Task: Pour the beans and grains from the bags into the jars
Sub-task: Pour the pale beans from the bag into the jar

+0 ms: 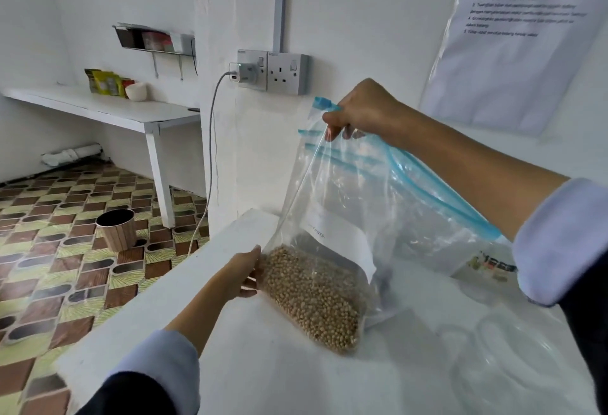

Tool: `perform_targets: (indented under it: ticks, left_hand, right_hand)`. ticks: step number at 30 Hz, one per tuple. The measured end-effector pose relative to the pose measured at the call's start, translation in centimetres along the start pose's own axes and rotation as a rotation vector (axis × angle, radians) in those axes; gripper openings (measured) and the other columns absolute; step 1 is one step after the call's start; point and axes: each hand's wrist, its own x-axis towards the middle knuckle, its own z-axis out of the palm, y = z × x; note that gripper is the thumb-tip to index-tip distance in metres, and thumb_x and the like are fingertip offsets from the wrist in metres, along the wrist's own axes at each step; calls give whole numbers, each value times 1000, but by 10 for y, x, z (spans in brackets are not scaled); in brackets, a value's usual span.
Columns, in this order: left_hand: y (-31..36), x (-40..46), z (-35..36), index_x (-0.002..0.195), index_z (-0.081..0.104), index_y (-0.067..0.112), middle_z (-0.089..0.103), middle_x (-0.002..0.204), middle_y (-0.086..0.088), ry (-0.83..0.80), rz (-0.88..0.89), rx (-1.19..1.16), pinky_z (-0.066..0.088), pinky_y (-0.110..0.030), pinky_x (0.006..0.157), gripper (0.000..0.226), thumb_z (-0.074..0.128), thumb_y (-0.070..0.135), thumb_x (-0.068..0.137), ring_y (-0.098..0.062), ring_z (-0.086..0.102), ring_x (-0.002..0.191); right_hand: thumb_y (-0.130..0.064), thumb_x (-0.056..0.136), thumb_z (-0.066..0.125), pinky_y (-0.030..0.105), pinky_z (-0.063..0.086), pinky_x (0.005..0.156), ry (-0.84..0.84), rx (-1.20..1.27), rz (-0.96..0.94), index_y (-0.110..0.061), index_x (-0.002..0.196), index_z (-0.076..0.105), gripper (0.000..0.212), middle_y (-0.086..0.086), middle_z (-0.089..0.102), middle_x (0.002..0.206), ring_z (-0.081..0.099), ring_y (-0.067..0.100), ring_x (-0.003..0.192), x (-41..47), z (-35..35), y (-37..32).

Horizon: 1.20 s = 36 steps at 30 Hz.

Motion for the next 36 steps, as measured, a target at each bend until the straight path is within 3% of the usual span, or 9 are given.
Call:
perform_targets:
  ticks: [4,12,14,17,21,25,28,33,36]
  left_hand:
    - [-1,5,6,87,56,7,57,94,-11,73,21,-307,44,-35,73,30,49,35,98,-21,53,79]
    - [5,-12,11,72,53,12,54,80,-5,-162,12,-746,40,-33,72,40,45,42,97,-19,50,77]
    - [16,-10,10,70,58,12,59,90,-8,-207,56,-868,42,-36,85,43,47,46,94,-23,55,87]
    - [35,-12,15,91,66,9,64,105,-13,-292,186,-762,36,-45,102,56,36,57,95,-29,57,102]
    - [61,-18,19,72,71,8,63,87,-12,-363,277,-876,47,-38,78,64,38,60,91,-28,63,79]
    - [72,-16,33,63,73,10,68,92,-10,-471,415,-946,46,-42,87,55,45,52,85,-24,67,85]
    - [83,-17,43,73,75,15,71,96,-4,-516,511,-887,45,-41,84,43,44,42,87,-20,62,97]
    - [110,-14,45,94,66,16,68,102,1,-442,614,-717,39,-39,78,21,48,21,85,-19,59,107]
    - [125,-22,53,90,61,13,69,94,-1,-306,725,-596,43,-36,73,16,46,10,95,-24,64,102]
  right_hand:
    - [-12,86,63,20,46,59,30,48,-5,3,79,74,20,9,73,81,53,7,54,-9,-6,2]
    - [-11,88,64,27,48,64,118,181,9,1,72,71,20,6,72,74,52,7,51,-22,-28,6]
    - [-10,88,64,28,47,63,158,251,-2,1,72,69,20,1,72,66,52,6,48,-27,-42,9]
    - [-10,88,65,24,47,61,220,332,-21,0,72,69,19,-2,71,61,52,6,46,-38,-64,12]
    - [-7,89,63,22,44,58,269,396,-29,4,78,68,16,-3,70,59,51,9,50,-52,-84,19]
    - [-6,89,61,27,46,67,336,423,-7,8,84,69,17,0,71,64,51,13,59,-64,-106,27]
    - [-9,89,63,25,49,70,366,431,6,7,85,69,17,0,71,67,53,10,59,-72,-119,36]
    - [-8,87,65,21,50,62,433,475,26,2,81,69,13,4,73,71,52,12,59,-86,-140,55]
    - [-12,87,66,23,51,66,464,474,58,0,82,72,14,7,74,81,54,12,62,-99,-153,71]
